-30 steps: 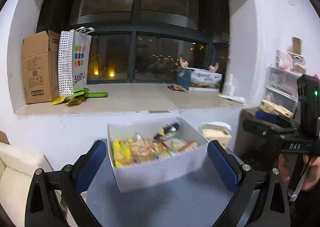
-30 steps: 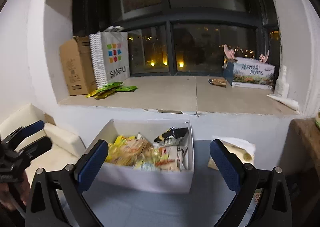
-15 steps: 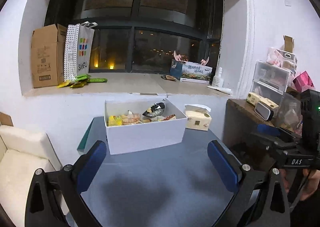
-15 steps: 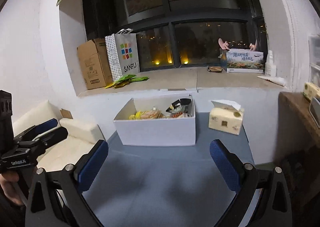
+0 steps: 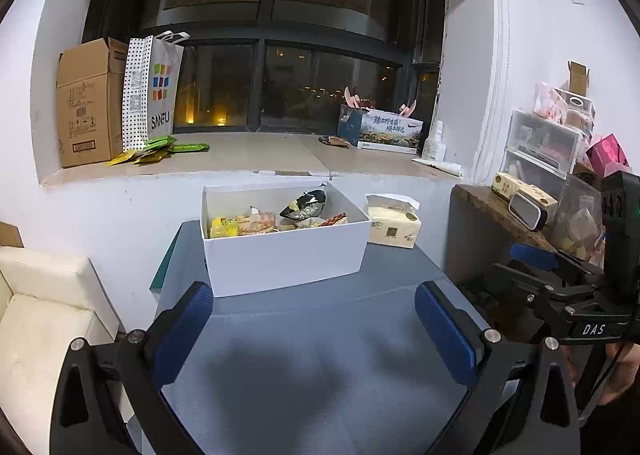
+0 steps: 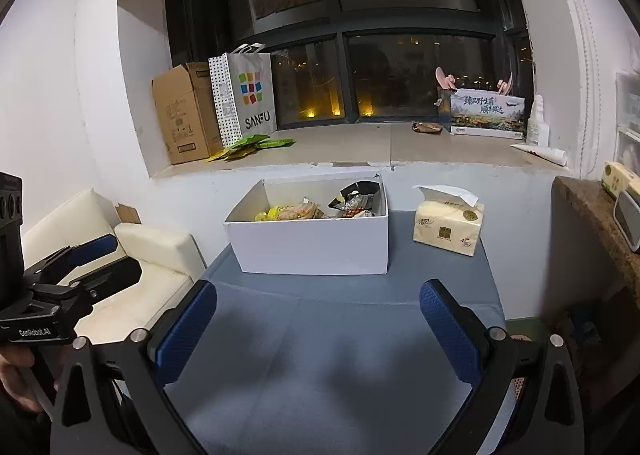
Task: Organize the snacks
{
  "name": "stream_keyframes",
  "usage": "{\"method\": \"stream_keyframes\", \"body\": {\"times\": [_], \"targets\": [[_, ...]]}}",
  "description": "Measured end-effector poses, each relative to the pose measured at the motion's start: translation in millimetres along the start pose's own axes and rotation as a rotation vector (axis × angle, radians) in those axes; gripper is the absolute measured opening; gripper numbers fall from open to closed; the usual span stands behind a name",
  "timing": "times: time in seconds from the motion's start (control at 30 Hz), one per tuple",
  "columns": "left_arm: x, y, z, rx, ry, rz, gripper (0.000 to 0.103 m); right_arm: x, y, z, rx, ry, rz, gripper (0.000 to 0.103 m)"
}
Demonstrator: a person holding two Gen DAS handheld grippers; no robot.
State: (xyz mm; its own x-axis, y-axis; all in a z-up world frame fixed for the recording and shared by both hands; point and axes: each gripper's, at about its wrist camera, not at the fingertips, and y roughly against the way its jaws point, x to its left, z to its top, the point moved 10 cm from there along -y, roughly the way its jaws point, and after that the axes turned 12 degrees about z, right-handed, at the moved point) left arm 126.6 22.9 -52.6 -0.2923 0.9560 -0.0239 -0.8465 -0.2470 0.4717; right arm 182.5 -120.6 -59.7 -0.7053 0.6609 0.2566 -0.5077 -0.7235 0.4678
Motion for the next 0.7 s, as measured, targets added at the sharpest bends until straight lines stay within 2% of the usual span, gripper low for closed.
{"method": "stream_keyframes", "body": {"times": [0.7], "targets": [[0.6,-2.1,-1.2,0.007,-0.015,0.008,0.103,7.8,-0.2,1.5,0.001,0.027,0.009,0.103]]}}
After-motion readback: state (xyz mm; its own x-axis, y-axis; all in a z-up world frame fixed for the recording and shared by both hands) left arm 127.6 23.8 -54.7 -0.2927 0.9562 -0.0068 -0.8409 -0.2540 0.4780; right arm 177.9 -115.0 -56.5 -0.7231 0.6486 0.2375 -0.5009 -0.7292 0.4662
